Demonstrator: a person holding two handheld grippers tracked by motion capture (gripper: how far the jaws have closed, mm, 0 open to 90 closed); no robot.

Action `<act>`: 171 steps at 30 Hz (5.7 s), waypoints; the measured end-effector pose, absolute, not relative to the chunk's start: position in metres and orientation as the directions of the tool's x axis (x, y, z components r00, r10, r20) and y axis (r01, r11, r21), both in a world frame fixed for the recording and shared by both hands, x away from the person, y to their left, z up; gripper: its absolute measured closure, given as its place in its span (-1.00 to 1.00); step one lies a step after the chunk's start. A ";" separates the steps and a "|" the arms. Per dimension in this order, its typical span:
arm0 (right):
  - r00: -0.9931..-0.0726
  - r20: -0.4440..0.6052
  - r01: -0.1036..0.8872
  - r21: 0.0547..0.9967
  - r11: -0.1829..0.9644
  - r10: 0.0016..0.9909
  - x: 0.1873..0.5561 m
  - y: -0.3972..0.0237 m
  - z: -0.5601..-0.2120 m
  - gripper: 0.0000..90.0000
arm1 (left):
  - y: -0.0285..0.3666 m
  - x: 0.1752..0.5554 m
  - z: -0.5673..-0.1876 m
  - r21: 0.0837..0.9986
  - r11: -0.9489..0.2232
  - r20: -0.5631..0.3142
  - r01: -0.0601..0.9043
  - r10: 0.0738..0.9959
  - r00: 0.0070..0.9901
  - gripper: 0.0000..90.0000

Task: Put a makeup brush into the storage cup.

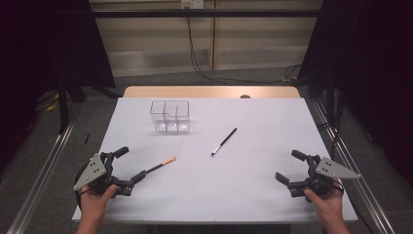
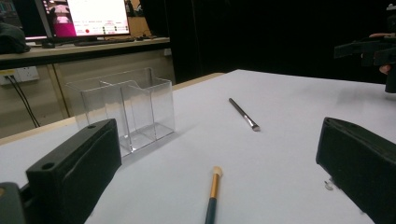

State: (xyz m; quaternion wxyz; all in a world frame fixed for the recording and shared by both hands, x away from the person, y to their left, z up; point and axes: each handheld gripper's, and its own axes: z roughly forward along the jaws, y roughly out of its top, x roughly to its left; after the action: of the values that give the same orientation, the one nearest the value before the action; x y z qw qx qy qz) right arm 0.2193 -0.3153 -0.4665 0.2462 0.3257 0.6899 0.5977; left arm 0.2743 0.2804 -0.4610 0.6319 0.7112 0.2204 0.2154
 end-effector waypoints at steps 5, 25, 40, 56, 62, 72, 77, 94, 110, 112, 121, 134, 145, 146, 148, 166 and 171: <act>-0.665 0.046 0.155 0.985 0.077 0.745 0.218 -0.315 -0.466 -1.00 | 0.280 0.274 -0.461 0.995 -0.096 0.025 0.038 0.584 0.811 -1.00; -0.674 0.040 0.146 0.986 0.079 0.738 0.217 -0.314 -0.466 -1.00 | 0.275 0.278 -0.457 0.996 -0.089 0.027 0.033 0.599 0.800 -1.00; -0.681 0.034 0.143 0.986 0.086 0.731 0.218 -0.313 -0.466 -1.00 | 0.265 0.288 -0.454 0.995 -0.095 0.027 0.038 0.601 0.799 -1.00; -0.687 0.026 0.137 0.986 0.095 0.726 0.218 -0.314 -0.465 -1.00 | 0.253 0.304 -0.454 0.993 -0.107 0.028 0.045 0.599 0.801 -1.00; -0.687 0.026 0.137 0.986 0.093 0.726 0.218 -0.314 -0.466 -1.00 | 0.246 0.310 -0.454 0.992 -0.112 0.027 0.049 0.592 0.806 -1.00; -0.694 0.016 0.131 0.986 0.105 0.720 0.218 -0.313 -0.465 -1.00 | 0.234 0.319 -0.455 0.991 -0.117 0.020 0.061 0.589 0.808 -1.00; -0.691 0.022 0.136 0.986 0.101 0.723 0.218 -0.313 -0.466 -1.00 | 0.236 0.320 -0.453 0.985 -0.148 0.016 0.086 0.582 0.813 -1.00; -0.690 0.020 0.133 0.986 0.100 0.723 0.217 -0.314 -0.465 -1.00 | 0.231 0.335 -0.453 0.917 -0.317 -0.015 0.242 0.578 0.816 -1.00; -0.693 0.021 0.136 0.985 0.103 0.721 0.217 -0.313 -0.465 -1.00 | 0.221 0.348 -0.447 0.779 -0.498 -0.039 0.382 0.569 0.821 -1.00; -0.694 0.022 0.137 0.985 0.102 0.720 0.217 -0.313 -0.465 -1.00 | 0.220 0.350 -0.447 0.753 -0.526 -0.035 0.395 0.569 0.822 -1.00; -0.694 0.021 0.137 0.985 0.103 0.720 0.218 -0.313 -0.465 -1.00 | 0.212 0.356 -0.444 0.655 -0.616 -0.034 0.437 0.554 0.832 -1.00; -0.693 0.023 0.140 0.985 0.103 0.720 0.218 -0.313 -0.466 -1.00 | 0.204 0.362 -0.441 0.512 -0.714 -0.045 0.477 0.532 0.845 -1.00; -0.694 0.023 0.138 0.985 0.102 0.719 0.218 -0.313 -0.466 -1.00 | 0.199 0.366 -0.445 0.429 -0.747 -0.074 0.508 0.531 0.844 -1.00; -0.694 0.023 0.138 0.985 0.102 0.720 0.218 -0.313 -0.466 -1.00 | 0.199 0.366 -0.445 0.424 -0.748 -0.074 0.511 0.533 0.843 -1.00; -0.693 0.024 0.138 0.985 0.100 0.720 0.218 -0.313 -0.466 -1.00 | 0.198 0.368 -0.445 0.398 -0.766 -0.064 0.505 0.525 0.848 -1.00; -0.696 0.024 0.136 0.986 0.098 0.717 0.219 -0.313 -0.466 -1.00 | 0.195 0.369 -0.443 0.348 -0.806 -0.088 0.478 0.480 0.873 -0.66; -0.696 0.026 0.139 0.985 0.098 0.718 0.219 -0.313 -0.466 -1.00 | 0.193 0.369 -0.440 0.333 -0.823 -0.061 0.460 0.468 0.882 -0.44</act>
State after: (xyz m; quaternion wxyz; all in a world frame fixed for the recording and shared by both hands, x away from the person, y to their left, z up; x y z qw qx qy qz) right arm 0.2187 -0.3128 -0.4664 0.2423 0.3059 0.7003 0.5977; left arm 0.3691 0.1931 -0.4401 0.1716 0.9546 0.2431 0.0117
